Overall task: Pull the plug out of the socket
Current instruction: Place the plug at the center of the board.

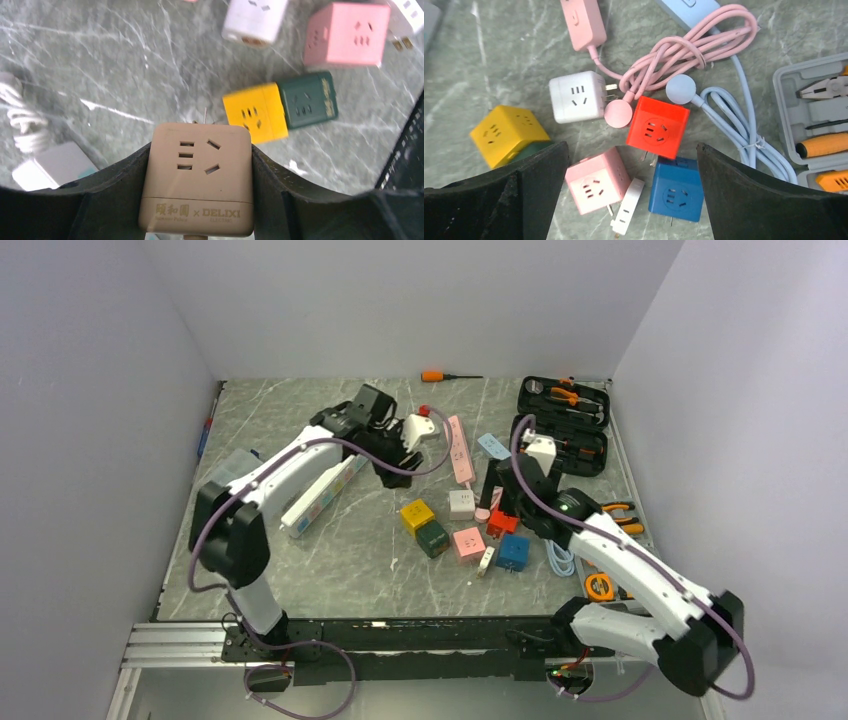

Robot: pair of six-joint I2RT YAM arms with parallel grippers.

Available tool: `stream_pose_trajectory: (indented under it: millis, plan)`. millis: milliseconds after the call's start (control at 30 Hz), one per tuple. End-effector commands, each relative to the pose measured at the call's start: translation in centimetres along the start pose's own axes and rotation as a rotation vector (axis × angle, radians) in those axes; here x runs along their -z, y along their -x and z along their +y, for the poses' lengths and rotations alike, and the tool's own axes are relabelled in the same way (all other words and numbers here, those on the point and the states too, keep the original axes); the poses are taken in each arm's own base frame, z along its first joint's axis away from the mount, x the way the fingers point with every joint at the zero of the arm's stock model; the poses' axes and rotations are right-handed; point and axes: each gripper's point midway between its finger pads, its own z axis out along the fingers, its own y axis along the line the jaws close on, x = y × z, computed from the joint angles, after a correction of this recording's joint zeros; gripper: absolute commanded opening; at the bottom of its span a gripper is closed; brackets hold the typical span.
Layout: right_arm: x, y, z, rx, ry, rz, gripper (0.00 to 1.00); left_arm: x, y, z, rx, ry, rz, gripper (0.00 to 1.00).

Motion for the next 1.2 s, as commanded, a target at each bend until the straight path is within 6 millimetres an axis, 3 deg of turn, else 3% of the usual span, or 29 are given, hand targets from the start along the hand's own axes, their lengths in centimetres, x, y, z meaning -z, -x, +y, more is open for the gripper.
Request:
stream_pose_trajectory:
  millis: [0, 200, 533, 667, 833, 933, 1000, 1067, 1167]
  plan:
    - [2.8, 0.9, -1.5, -0.078, 0.018, -0.051, 1.00, -2.3, 4.4, 2.2, 0.009, 0.065, -0.096, 0.05]
    - [4.0, -0.5, -2.7, -0.080, 0.052, -0.055, 1.00, -7.5, 4.7, 2.2, 0.010, 0.020, -0.069, 0.23]
    - [5.1, -0.3, -1.3, -0.063, 0.147, -0.056, 1.00, -12.9, 3.2, 2.5, 0.011, 0.035, -0.049, 0.29]
    - [4.9, -0.4, -0.3, -0.035, 0.157, -0.049, 1.00, -14.6, 1.2, 1.1, 0.018, -0.002, -0.003, 0.36]
    - [4.9, -0.4, 0.9, 0.009, 0.158, -0.060, 1.00, -15.0, -0.8, -0.7, 0.046, -0.060, 0.014, 0.55]
    - [4.9, -0.6, 1.7, 0.035, 0.163, -0.062, 1.00, -14.7, -1.5, -2.0, 0.077, -0.107, 0.024, 0.61]
    - [4.8, -0.9, 2.5, 0.061, 0.168, -0.062, 1.00, -14.2, -1.6, -2.7, 0.091, -0.126, 0.022, 0.76]
    - [4.8, -1.1, 3.4, 0.093, 0.171, -0.064, 1.00, -13.3, -1.5, -3.3, 0.093, -0.138, 0.019, 0.98]
    - [4.5, -1.7, 4.6, 0.139, 0.174, -0.057, 1.00, -11.2, -0.8, -3.9, 0.088, -0.148, 0.006, 0.99]
